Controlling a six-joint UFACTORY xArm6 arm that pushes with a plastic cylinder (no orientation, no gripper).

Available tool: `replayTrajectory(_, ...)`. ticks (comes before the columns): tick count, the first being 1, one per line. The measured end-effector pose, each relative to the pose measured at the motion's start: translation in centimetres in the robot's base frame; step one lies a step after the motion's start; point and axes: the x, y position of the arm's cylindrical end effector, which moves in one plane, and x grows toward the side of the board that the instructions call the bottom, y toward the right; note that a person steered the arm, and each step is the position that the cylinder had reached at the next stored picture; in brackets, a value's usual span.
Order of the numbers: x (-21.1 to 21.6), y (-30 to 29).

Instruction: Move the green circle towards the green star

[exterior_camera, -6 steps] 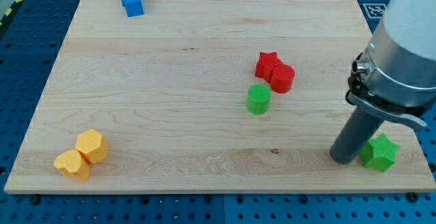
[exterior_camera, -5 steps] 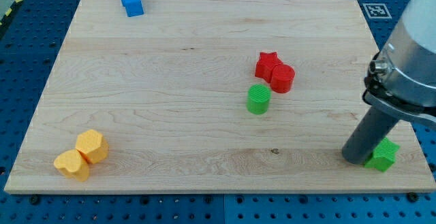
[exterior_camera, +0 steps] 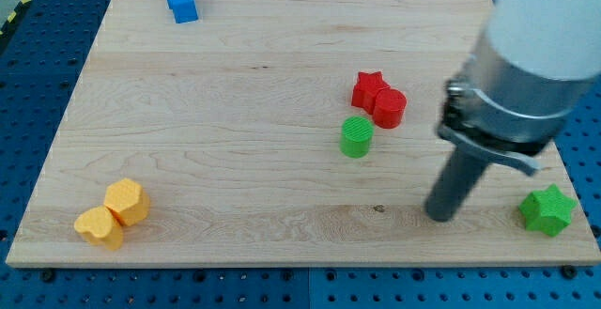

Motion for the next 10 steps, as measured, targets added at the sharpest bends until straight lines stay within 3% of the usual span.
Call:
replayTrajectory(2,-4.7,-11.9)
replayTrajectory(3,-8.1,-15.1)
replayTrajectory(4,-13.0,-14.5)
replayTrajectory(5,-13.9,-14.2)
replayTrajectory(10,-9.5,-3.9)
